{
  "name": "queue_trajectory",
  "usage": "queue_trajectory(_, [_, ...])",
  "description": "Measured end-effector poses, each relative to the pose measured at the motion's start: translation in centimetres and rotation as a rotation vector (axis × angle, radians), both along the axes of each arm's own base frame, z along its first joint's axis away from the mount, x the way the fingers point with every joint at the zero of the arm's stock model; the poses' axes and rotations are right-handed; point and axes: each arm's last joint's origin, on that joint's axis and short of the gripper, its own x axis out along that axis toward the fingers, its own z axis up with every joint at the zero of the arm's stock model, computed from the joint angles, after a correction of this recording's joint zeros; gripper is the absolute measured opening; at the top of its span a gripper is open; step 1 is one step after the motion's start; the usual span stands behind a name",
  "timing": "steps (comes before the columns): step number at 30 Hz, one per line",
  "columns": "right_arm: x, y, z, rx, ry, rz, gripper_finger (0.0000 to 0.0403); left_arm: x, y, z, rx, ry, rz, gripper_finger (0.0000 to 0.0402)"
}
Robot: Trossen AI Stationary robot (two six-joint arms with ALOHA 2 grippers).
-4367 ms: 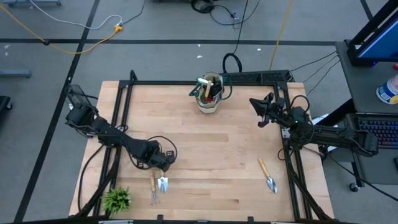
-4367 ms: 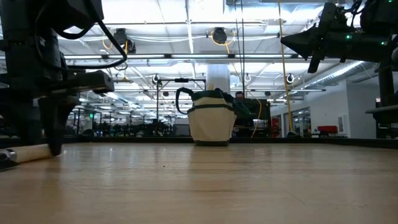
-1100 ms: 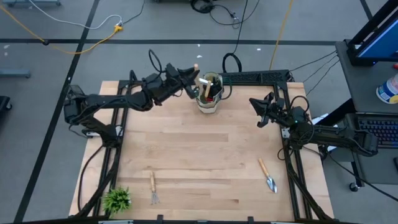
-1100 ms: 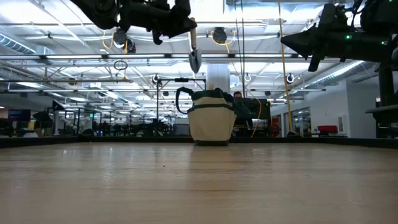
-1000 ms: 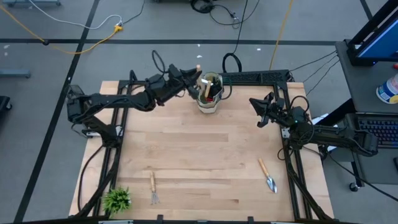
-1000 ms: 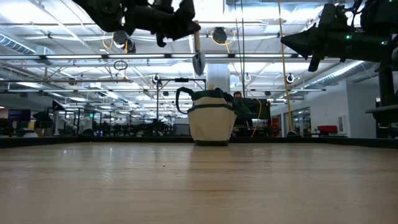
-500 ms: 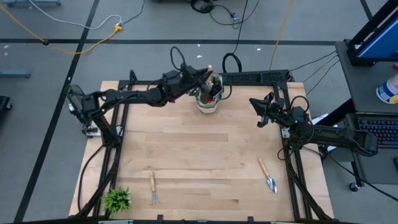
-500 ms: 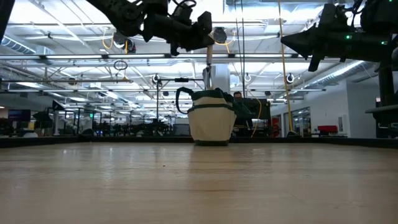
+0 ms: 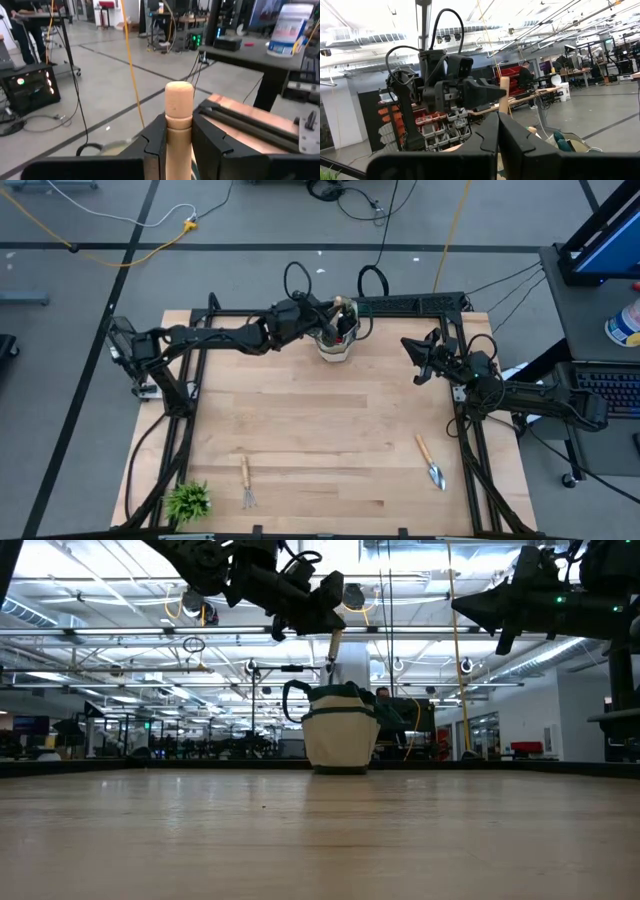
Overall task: Pick & Place Garden tools in Gardening bag
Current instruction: Put the left trowel into the gardening bag
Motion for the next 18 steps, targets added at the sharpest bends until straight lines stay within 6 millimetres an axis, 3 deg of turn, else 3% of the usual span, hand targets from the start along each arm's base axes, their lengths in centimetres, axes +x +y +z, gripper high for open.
queue_trajectory(18, [0.0, 0.0, 0.0, 0.0, 0.0, 0.0, 0.0, 0.02, -0.57, -0.85, -0.081, 0.042, 0.043, 0.0067])
